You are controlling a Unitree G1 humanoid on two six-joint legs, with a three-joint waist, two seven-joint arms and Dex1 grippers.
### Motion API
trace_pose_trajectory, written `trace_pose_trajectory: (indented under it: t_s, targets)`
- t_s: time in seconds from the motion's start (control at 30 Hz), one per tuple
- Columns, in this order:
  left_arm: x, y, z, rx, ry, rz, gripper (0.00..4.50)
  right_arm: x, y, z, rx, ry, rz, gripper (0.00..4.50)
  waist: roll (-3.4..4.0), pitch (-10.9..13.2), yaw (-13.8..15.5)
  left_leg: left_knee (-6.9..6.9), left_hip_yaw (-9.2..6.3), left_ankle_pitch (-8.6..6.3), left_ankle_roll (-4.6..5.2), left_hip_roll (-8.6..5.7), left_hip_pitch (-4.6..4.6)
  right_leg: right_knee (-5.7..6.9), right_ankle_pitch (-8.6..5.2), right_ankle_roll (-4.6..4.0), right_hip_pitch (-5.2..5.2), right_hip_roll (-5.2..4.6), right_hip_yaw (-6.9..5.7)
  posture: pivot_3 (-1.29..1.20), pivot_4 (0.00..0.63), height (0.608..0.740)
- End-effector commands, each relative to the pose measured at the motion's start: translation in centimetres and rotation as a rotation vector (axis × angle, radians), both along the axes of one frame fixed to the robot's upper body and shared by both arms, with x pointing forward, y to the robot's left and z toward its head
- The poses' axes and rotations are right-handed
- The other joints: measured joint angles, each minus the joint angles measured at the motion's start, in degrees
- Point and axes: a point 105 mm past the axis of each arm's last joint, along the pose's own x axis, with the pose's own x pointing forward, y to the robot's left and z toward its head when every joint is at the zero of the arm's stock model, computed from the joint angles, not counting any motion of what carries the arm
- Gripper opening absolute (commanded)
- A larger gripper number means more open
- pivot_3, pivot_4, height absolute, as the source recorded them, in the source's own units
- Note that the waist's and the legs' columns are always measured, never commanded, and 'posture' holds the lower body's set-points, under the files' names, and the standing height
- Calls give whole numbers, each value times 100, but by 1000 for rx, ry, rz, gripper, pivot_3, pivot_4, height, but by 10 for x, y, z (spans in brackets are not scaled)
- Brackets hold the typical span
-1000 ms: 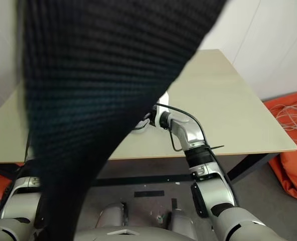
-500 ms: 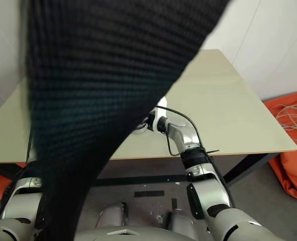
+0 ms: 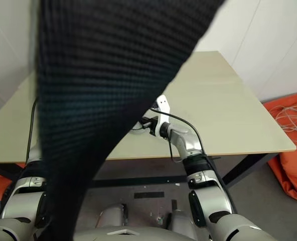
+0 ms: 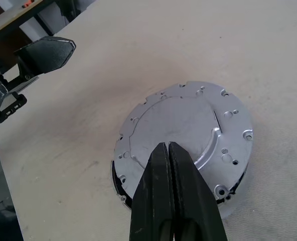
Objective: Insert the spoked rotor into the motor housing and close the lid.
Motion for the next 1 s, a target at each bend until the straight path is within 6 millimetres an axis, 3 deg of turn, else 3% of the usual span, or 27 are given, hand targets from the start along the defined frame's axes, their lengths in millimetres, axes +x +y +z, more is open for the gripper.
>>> trace_pose_trajectory:
  t_s: [0.03, 0.27, 0.3, 0.5, 0.73, 0.77, 1.0]
  targets:
    - [4, 4, 15, -2, -61, 16, 4500, 2, -7, 2, 23, -3, -54, 12, 0, 0, 0, -1, 0, 0, 0, 0, 0, 0, 3, -5, -1, 0, 0, 0, 0, 740]
    - [5, 4, 14, -2, -60, 18, 4500, 16, -14, 30, -27, -207, -116, 12, 0, 0, -1, -2, 1, 0, 0, -1, -21, -3, 17, -29, -21, 0, 1, 0, 0, 740]
    - [6, 5, 14, -1, -60, 19, 4500, 16, -13, 34, -16, -225, -112, 191, 0, 0, -5, -2, 1, 1, -1, 0, -26, -3, 17, -30, -25, 0, 1, 0, 0, 740]
    - [6, 6, 14, 2, -59, 21, 4500, 10, -4, 43, 40, -273, -43, 1920, 1, 0, -26, -7, 5, 0, 0, 0, -54, -5, 18, -33, -51, 1, 0, 0, 0, 740]
    - [7, 6, 15, 4, -57, 20, 4500, 15, 3, 38, 15, -280, -43, 4287, 1, 0, -28, -4, 7, 0, 1, 0, -55, -4, 18, -34, -50, 1, -1, 0, 0, 740]
    - [7, 6, 15, 4, -58, 20, 4500, 15, 4, 36, 4, -283, -37, 4444, 1, 0, -29, -4, 6, 0, 1, 0, -56, -4, 18, -34, -50, 1, -1, 0, 0, 740]
    - [8, 4, 22, 31, -120, 22, 4500, 7, 16, 21, 17, -263, 22, 4444, 1, 1, -31, -4, 6, -1, 2, 1, -59, -5, 18, -34, -53, 1, -2, 0, 0, 740]
